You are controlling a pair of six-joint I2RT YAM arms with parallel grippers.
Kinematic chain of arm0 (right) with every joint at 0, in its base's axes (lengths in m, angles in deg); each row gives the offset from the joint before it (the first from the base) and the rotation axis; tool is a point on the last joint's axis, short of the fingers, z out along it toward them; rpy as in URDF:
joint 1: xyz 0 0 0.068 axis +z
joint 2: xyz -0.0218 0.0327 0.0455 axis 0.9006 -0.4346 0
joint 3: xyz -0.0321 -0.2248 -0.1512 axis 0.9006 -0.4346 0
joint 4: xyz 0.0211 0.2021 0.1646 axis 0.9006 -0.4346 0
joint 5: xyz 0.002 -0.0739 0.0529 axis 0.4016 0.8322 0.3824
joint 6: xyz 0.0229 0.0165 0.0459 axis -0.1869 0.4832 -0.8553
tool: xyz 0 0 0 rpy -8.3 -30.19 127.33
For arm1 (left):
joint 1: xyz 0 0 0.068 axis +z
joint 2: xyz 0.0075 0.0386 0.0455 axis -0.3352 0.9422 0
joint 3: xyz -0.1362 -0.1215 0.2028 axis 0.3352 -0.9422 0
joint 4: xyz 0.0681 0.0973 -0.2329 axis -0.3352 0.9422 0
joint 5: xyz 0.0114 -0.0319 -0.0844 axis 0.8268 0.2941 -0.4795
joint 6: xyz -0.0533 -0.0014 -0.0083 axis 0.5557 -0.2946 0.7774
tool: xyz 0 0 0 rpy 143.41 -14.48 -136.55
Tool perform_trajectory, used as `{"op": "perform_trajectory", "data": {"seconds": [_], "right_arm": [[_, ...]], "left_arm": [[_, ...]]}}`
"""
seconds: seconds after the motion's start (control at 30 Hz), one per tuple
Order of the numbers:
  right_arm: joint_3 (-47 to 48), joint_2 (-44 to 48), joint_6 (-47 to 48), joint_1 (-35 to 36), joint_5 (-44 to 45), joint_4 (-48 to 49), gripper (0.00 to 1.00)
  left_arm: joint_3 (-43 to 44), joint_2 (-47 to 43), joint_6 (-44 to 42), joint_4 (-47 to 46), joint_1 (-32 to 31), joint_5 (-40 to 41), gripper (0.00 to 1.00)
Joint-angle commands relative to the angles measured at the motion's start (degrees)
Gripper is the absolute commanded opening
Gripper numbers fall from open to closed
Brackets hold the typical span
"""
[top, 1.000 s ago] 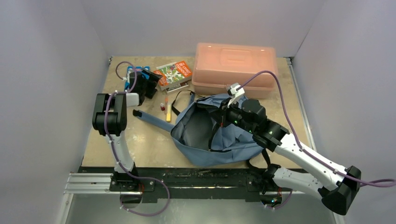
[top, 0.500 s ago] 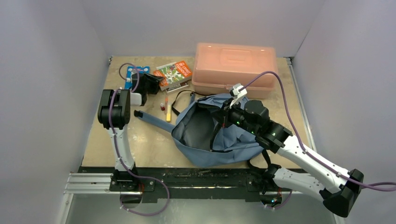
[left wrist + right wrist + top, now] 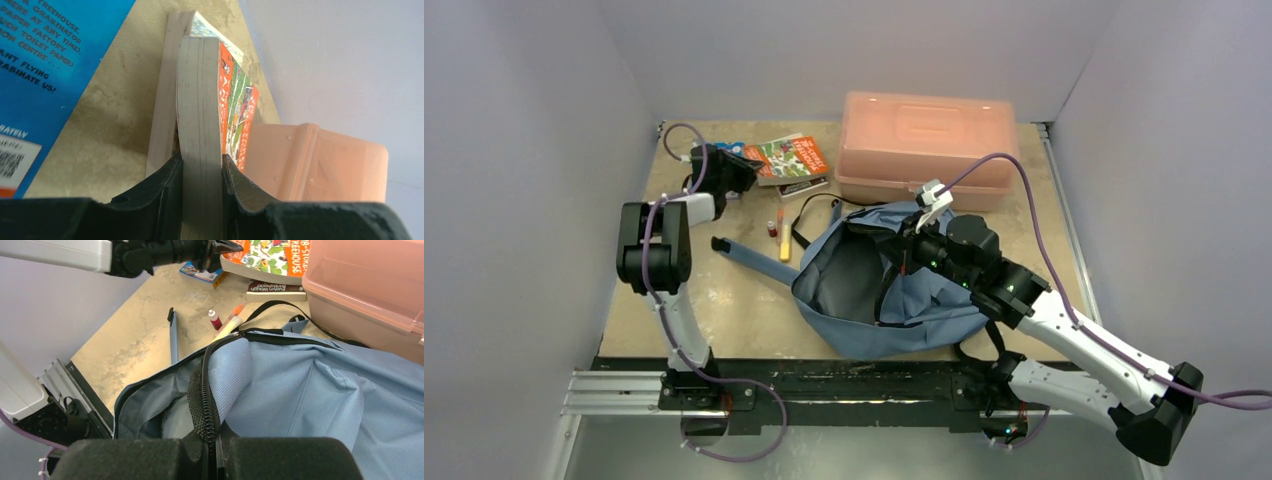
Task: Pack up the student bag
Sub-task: Pick up the book from the center of the board, then place the book in the student bag.
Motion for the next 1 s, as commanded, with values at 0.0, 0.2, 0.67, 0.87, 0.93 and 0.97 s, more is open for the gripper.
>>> {"op": "perform_trajectory", "data": {"seconds": [0.0,0.2,0.67,0.87,0.93,0.97], "right_arm": [[1.5,0.1,0.3,-0.2,1.7,4.3,0.00],[1.4,-1.8,0.3,-0.2,1.6,4.2,0.00],[-1.4,-5.9,-4.2,-0.2,0.8,6.3,0.00],[0.3,-8.6,-10.1,-0.2,0.8,9.8,0.00],[0.3,-9.3,-11.6,-0.2,1.0,10.6,0.00],[0.4,-9.6,-12.2,-0.2,1.2,10.7,0.00]], "left_arm": [[2.5,-13.2,-9.7,8.9,0.7,1.9,0.01],[1.3,-30.0,-15.3,22.1,0.7,5.2,0.00],[0.9,-65.6,-28.7,52.8,0.5,-13.2,0.00],[-4.3,-74.0,-29.1,59.6,0.0,-24.8,0.00],[-5.5,-75.3,-29.0,61.3,-0.3,-26.4,0.00],[-6.0,-75.7,-29.0,62.2,-0.5,-27.0,0.00]]}}
